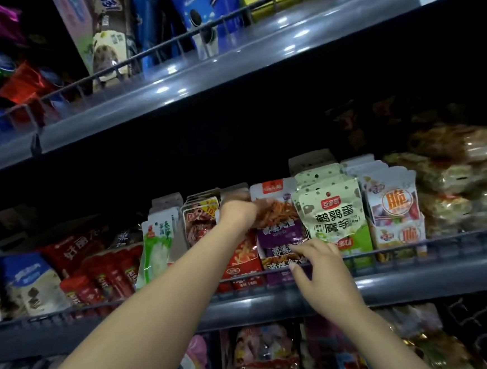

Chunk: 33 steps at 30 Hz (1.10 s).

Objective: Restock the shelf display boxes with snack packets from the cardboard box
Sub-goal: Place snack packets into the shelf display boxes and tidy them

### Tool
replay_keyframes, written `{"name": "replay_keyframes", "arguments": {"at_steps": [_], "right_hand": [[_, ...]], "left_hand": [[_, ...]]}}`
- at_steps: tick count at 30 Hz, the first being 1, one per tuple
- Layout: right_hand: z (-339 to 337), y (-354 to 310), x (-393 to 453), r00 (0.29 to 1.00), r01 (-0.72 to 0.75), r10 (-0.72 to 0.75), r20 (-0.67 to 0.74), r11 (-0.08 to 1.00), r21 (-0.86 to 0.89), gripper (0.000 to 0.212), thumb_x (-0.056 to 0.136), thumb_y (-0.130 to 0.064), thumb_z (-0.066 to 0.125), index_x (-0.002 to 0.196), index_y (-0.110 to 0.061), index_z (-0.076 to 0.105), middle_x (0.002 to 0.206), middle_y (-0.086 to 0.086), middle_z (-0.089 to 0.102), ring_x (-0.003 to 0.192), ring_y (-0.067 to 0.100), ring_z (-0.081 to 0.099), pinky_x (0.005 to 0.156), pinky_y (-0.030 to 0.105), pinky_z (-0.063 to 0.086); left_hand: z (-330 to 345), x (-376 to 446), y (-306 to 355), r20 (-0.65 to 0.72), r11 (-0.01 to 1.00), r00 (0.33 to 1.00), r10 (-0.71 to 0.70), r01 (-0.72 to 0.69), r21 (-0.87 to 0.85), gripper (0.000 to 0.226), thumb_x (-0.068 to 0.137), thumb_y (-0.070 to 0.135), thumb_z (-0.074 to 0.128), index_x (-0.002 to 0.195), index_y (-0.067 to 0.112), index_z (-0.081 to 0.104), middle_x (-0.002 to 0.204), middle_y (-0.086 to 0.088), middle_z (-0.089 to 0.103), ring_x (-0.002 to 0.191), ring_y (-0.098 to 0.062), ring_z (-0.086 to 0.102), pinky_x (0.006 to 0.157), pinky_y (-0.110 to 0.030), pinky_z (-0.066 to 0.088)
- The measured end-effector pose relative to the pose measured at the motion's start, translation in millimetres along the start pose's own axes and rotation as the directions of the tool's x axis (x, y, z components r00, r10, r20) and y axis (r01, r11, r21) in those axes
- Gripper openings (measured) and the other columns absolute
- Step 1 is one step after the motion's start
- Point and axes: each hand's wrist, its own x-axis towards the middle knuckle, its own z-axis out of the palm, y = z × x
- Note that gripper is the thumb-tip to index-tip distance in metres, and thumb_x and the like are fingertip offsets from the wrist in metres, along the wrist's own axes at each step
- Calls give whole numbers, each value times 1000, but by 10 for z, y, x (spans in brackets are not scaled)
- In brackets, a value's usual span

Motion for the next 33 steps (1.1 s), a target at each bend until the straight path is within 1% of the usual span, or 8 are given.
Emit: {"name": "replay_keyframes", "arguments": {"at_steps": [3, 5, 8, 11, 13, 22, 27, 33], "right_hand": [[19, 11, 2, 999, 6, -5, -32, 1000, 11, 35, 93, -30, 51, 128, -22, 54, 106, -15, 42, 105, 2, 31, 95, 16, 30], [17, 15, -3, 999, 13, -13, -34, 1000, 8, 35, 93, -29, 51, 128, -22, 54, 105, -16, 42, 104, 2, 33, 95, 16, 32], [4, 8, -20, 999, 32, -32, -22, 999, -12, 36, 93, -27, 51, 129, -22, 54, 106, -16, 39, 106, 3, 33, 96, 17, 32], [-18, 0, -42, 999, 35, -35, 2, 999, -6, 41, 92, -24, 51, 133, -22, 50, 110, -15, 35, 109, 2, 30, 96, 14, 30], [-33, -4, -53, 999, 34, -34, 23, 999, -3, 45, 91, -22, 51, 136, -23, 47, 113, -15, 33, 113, 3, 29, 97, 14, 30], [-67, 25, -81, 997, 53, -54, 62, 998, 18, 51, 92, -21, 50, 142, -25, 38, 118, -17, 28, 117, 1, 26, 99, 15, 29], [-61, 71, -111, 994, 81, -81, 72, 997, 3, 53, 93, -21, 49, 143, -25, 36, 128, -15, 30, 121, 1, 25, 101, 16, 29], [-98, 71, -299, 990, 141, -140, 19, 989, -47, 49, 93, -23, 51, 141, -22, 40, 138, -12, 37, 127, 1, 25, 106, 15, 19]], "left_hand": [[86, 54, -83, 13, 992, 999, 32, -33, 124, 15, 79, 9, 74, 85, 6, 61, 94, -14, 69, 89, -31, 68, 81, -44, 56], [105, 95, -145, 13, 944, 991, 135, -132, 303, 18, 80, 6, 72, 92, 9, 59, 97, -11, 67, 88, -27, 65, 79, -36, 55], [72, 92, -176, 62, 697, 902, 426, -372, 614, 46, 82, 6, 67, 122, 17, 47, 116, -4, 55, 89, -20, 58, 70, -32, 52], [38, 96, -184, 190, 341, 781, 594, -459, 821, 60, 82, 15, 68, 134, 23, 40, 123, -4, 48, 108, -23, 50, 79, -36, 50], [30, 116, -235, 258, 195, 758, 599, -451, 871, 53, 84, 22, 65, 132, 18, 45, 125, -6, 48, 119, -25, 41, 88, -33, 41], [31, 188, -370, 320, -26, 782, 535, -364, 931, 56, 89, 40, 56, 140, 24, 39, 138, -3, 42, 130, -27, 27, 102, -40, 16], [0, 139, -369, 312, 16, 768, 559, -386, 922, 61, 89, 41, 56, 143, 21, 34, 137, -3, 44, 130, -25, 28, 103, -39, 14], [-48, -271, -426, 105, 383, 696, 710, -507, 772, 38, 94, 31, 51, 130, 20, 51, 131, 1, 50, 128, -19, 34, 103, -30, 7]]}}
